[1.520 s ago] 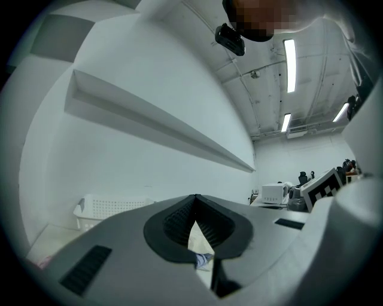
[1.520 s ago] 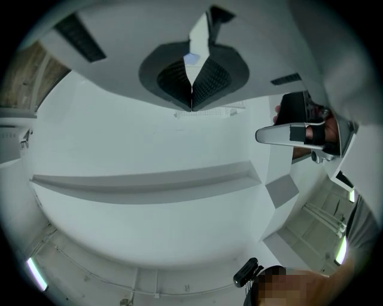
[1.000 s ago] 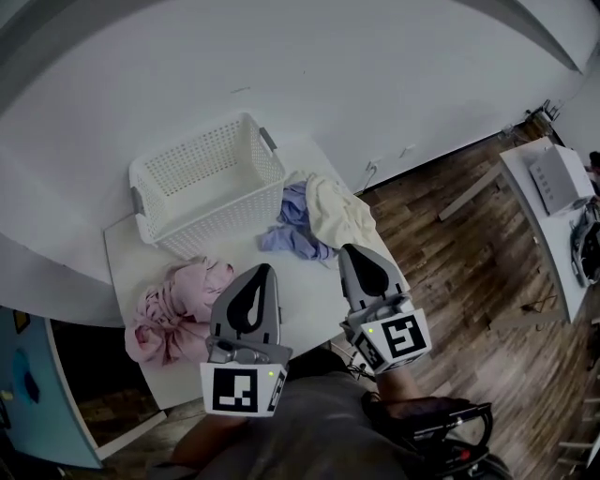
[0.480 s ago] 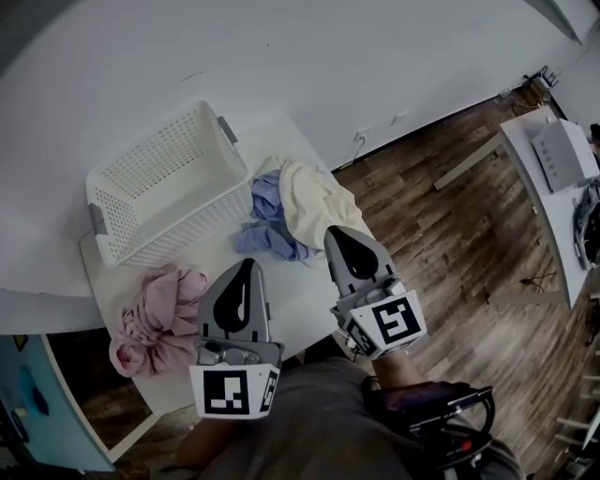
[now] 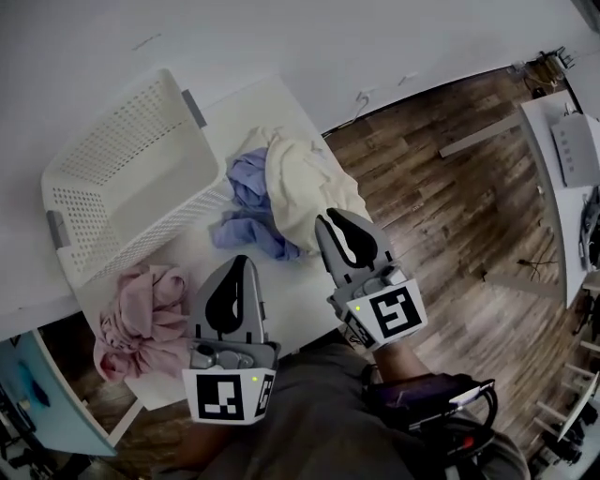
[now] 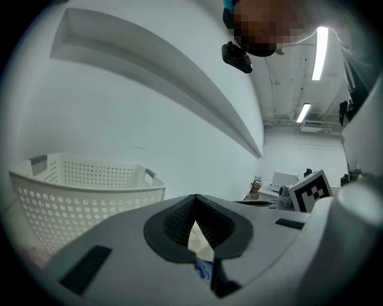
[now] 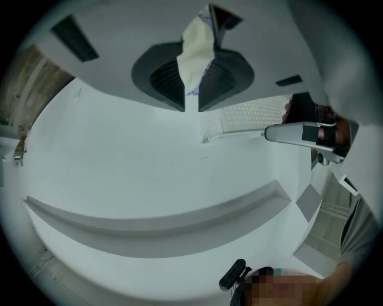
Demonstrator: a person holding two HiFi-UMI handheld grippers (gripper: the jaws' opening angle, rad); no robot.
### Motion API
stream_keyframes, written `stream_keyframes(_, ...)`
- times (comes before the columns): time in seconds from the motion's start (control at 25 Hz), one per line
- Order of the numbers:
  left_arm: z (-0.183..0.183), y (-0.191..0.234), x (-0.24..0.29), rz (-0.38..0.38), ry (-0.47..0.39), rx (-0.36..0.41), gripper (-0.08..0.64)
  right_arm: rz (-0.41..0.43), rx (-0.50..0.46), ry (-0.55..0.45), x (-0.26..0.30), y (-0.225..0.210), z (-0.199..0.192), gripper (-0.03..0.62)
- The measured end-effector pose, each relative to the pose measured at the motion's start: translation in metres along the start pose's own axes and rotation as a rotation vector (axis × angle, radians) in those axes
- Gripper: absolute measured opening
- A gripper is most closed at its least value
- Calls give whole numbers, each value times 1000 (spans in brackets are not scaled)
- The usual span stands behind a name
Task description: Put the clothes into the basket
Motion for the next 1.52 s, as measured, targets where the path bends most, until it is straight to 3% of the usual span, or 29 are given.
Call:
stream_keyframes(0.32,-36,24,39,54,104,-80,8,-43,-45,160,55,-23,-36,441)
stream_keyframes(0.4,-43,30,45,76,124,-102,8,-13,-46,209,69,-27,-48,502)
stream_keyframes(0.56,-50,38,54,108,151,-143,8,35,-52,362,94,-35,-75,555)
stream_keyframes(0.72,-56,47,62,132,171,-164,8,66,-54,486,116,-42,-95,558)
stream_keyframes(0.88,-56,51,67,160,175,-177,8,73,-68,527,124,-43,-96,535)
stream_keyframes(1.2,-48,48,55,184,141,-158,8,79,-106,461,123,-35,-94,241)
stream_keyframes(1.32,-41,47,42,204,112,-145,8,57,-98,432,118,-30,-90,197)
stream_keyframes(1.52,-23,45,12,224,48,-122,8,25,-109,332,98,-17,-61,179)
Point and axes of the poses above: the fingertips, and each gripper's own axes: x forward along the fingers, y to its left, z out of its top, the point moved 8 cm from there along -x, backward along the fingers, and after that the axes turned 10 degrees about y, right-handed, at the moved point
